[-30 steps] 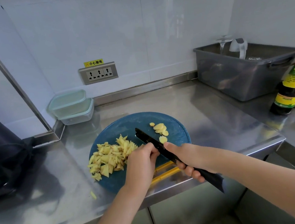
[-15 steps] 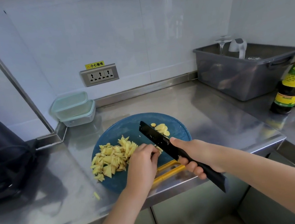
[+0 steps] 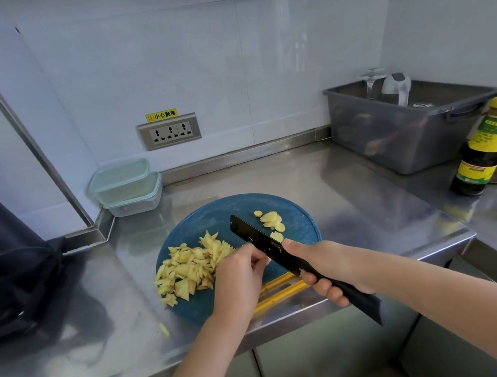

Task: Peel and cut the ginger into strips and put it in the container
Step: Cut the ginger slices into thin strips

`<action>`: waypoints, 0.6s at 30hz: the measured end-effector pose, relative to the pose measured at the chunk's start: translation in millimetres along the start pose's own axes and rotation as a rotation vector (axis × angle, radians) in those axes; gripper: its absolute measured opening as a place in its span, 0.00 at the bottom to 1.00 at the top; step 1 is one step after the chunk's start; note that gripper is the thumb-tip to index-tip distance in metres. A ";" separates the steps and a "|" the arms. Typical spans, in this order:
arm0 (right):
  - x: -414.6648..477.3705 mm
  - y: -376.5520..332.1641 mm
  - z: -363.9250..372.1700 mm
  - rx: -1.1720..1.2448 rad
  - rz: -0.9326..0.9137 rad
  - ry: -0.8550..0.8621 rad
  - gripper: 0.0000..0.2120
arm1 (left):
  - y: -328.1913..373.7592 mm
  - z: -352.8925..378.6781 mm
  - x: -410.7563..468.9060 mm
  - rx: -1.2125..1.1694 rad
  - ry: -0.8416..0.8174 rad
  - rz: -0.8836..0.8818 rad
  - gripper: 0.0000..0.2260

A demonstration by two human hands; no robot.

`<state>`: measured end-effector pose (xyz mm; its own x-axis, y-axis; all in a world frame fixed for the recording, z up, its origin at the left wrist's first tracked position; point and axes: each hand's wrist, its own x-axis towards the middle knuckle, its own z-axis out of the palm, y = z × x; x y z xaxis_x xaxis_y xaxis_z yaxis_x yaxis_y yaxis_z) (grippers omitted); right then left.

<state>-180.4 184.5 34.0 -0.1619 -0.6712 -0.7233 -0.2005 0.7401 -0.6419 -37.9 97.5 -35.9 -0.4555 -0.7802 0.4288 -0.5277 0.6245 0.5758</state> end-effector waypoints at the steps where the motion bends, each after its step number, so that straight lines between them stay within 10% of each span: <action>1: 0.9 0.7 0.3 -0.002 0.005 0.004 0.30 | -0.2 0.3 0.0 -0.011 0.001 0.005 0.03; 18: 7.2 -6.1 10.4 0.154 0.039 0.015 0.30 | -1.8 -1.5 -1.3 -0.011 0.019 -0.024 0.13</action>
<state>-170.3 175.6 30.0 -0.1811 -0.6416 -0.7453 -0.0436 0.7623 -0.6457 -35.2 97.4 -36.5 -0.4288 -0.7955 0.4281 -0.5303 0.6053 0.5937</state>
